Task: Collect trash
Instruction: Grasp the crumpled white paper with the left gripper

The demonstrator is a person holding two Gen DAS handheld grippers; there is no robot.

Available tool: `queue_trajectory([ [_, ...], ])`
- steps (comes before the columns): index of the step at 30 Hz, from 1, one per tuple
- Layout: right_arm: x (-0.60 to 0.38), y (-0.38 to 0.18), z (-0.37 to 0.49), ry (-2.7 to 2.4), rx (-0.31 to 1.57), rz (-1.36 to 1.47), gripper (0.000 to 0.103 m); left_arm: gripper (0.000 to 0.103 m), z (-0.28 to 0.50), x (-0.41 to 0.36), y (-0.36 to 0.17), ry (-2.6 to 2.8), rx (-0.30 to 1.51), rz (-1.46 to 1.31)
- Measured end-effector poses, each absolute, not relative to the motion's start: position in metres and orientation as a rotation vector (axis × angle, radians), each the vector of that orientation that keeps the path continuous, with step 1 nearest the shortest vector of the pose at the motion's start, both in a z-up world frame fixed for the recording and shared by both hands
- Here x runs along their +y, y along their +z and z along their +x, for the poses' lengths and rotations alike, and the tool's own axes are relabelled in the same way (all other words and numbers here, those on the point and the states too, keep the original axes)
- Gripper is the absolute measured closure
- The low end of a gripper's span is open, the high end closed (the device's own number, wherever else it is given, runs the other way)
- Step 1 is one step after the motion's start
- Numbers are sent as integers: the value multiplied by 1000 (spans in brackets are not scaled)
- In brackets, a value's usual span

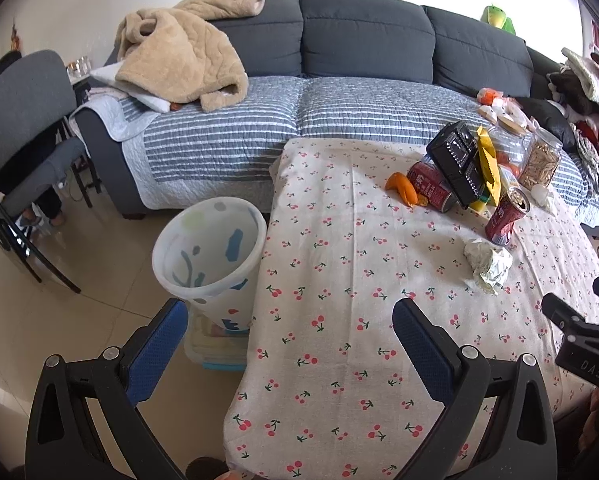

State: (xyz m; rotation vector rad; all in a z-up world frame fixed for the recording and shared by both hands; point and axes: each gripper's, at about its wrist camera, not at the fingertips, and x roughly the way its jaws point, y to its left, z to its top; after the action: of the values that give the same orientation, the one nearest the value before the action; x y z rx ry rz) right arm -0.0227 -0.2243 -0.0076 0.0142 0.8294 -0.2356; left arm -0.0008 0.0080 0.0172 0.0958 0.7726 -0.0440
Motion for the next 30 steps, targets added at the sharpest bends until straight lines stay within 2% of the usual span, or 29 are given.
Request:
queue_trajectory([
  [12, -261, 26, -28, -245, 792, 37, 0, 0, 5, -39, 31, -195, 737, 96],
  [19, -318, 51, -15, -331, 832, -3, 0, 0, 36, -96, 7, -351, 912, 102],
  [23, -354, 41, -10, -349, 889, 61, 0, 2, 59, -123, -19, -416, 1032, 42],
  [28, -390, 7, -10, -325, 977, 243, 0, 6, 78, -162, -41, -523, 1085, 17],
  [30, -397, -1, -9, -299, 1007, 284, 0, 13, 84, -176, -48, -568, 1102, 10],
])
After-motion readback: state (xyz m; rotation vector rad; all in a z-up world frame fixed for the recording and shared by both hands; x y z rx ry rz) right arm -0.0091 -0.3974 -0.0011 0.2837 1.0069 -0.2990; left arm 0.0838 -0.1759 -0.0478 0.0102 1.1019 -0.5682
